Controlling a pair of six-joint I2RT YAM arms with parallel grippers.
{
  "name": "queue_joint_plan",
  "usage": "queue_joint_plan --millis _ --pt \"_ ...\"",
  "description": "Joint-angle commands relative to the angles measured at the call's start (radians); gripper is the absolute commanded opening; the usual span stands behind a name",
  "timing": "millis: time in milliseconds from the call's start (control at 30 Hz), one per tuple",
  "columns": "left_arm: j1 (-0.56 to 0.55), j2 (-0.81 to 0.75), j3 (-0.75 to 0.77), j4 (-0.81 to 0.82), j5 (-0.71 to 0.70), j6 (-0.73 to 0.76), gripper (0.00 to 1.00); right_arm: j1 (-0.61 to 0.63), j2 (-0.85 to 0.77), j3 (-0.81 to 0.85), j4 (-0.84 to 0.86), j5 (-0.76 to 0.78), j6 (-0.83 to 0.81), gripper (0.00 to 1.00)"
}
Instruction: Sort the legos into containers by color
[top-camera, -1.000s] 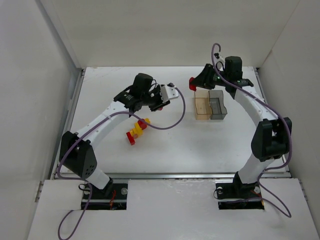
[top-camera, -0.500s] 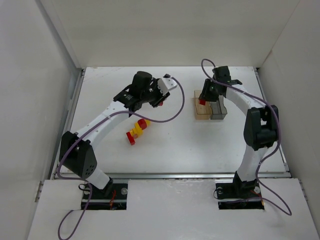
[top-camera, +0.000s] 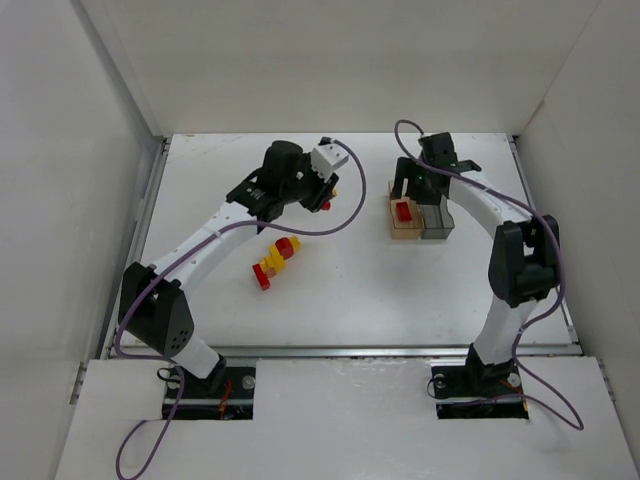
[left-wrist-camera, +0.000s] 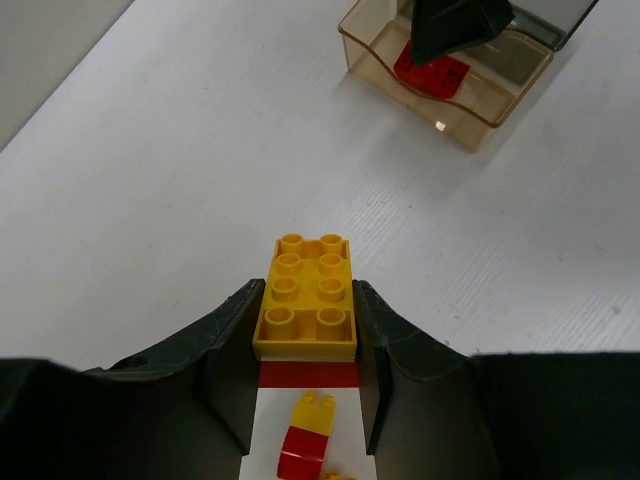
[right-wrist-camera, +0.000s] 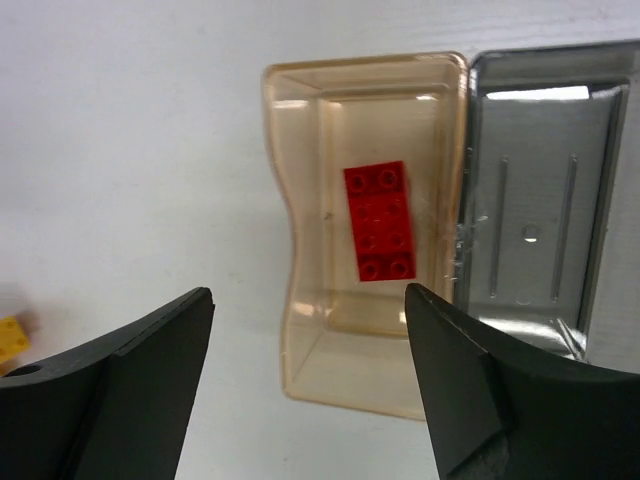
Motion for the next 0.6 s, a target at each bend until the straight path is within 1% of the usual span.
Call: queue_joint_plan --millis 0,33,67,100,133,167,200,233,333,367,400,567 --pt "0.02 -0.018 0.043 0.062 0.008 -0.117 0.0 0.016 -0.123 -0.001 0.07 -0.045 -0.036 0.83" --pt "0.032 -0.018 0.043 0.085 0.008 -0.184 0.0 0.016 -0.146 -0.024 0.091 -0.071 -0.046 0.83" --pt "0.041 -0.018 0.043 0.099 0.008 -0.221 0.0 0.016 -0.206 -0.044 0.163 -0.106 -0.055 0.83" --pt "0.05 -0.009 0.054 0.112 0.008 -0.256 0.0 0.016 -0.241 -0.068 0.212 -0.198 -0.055 0.83" --pt "0.064 -0.009 0.054 0.125 0.008 -0.287 0.0 0.026 -0.278 -0.132 0.269 -0.244 -0.055 0.83" --pt "0.064 -0.009 0.064 0.151 0.008 -0.345 0.0 0.026 -0.344 -0.162 0.324 -0.281 -0.055 0.84" --pt "0.073 -0.009 0.064 0.165 -0.002 -0.375 0.0 0.048 -0.369 -0.177 0.4 -0.304 -0.055 0.84" --pt "0.074 -0.009 0.064 0.19 -0.003 -0.402 0.0 0.095 -0.382 -0.178 0.419 -0.32 -0.065 0.84" --pt "0.074 0.0 0.077 0.228 -0.042 -0.494 0.0 0.184 -0.383 -0.144 0.439 -0.367 -0.066 0.84" --pt "0.074 0.0 0.089 0.249 -0.056 -0.516 0.0 0.196 -0.383 -0.135 0.452 -0.368 -0.049 0.84" --pt "0.074 0.012 0.089 0.259 -0.068 -0.53 0.0 0.197 -0.383 -0.124 0.467 -0.368 0.0 0.84" --pt "0.074 0.012 0.098 0.305 -0.118 -0.539 0.0 0.207 -0.352 -0.115 0.596 -0.389 0.129 0.84"
